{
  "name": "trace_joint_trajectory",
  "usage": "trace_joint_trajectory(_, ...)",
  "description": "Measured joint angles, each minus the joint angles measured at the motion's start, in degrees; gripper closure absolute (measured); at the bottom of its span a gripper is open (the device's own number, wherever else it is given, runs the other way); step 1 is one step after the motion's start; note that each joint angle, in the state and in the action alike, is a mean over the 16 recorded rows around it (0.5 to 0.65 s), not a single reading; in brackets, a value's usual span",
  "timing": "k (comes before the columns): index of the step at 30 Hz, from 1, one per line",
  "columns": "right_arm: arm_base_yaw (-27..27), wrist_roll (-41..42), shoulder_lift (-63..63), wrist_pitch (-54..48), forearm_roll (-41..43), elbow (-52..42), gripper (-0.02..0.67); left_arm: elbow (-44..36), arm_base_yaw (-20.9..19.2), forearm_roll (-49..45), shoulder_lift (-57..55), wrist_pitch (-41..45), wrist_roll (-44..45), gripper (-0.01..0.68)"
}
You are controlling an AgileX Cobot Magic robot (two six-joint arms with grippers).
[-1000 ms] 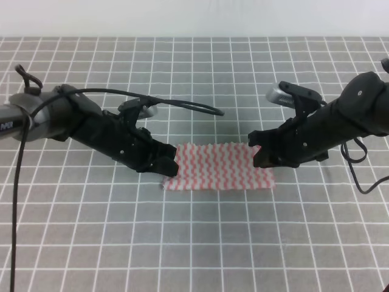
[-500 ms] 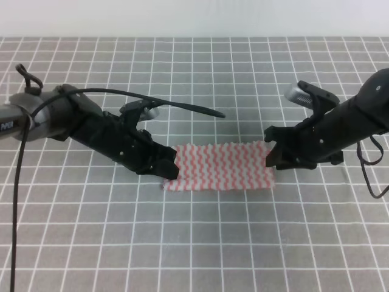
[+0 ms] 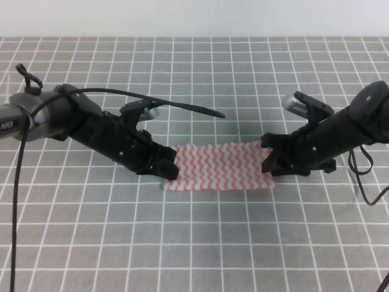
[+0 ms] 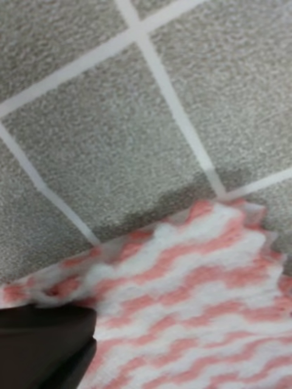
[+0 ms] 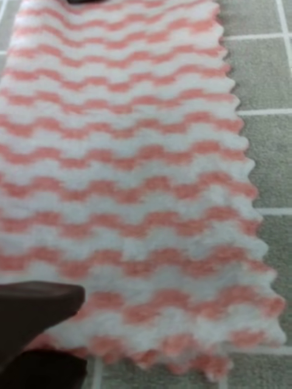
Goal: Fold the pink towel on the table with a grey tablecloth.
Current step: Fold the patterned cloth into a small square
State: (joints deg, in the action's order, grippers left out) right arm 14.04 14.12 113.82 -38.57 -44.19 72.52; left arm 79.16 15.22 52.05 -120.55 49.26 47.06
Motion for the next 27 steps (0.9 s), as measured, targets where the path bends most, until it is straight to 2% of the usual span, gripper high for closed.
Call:
trace_joint_trajectory(15, -0.06, 0.78, 1.03, 2.60, -0.98, 0.15, 0.484, 0.00, 0.00, -0.06, 0.00, 0.00, -0.10, 0.676)
trace_joint_trajectory(27, -0.32, 1.65, 2.50, -0.31, -2.77, 1.66, 0.486, -0.02, 0.01, -0.13, 0.00, 0.03, -0.05, 0.676)
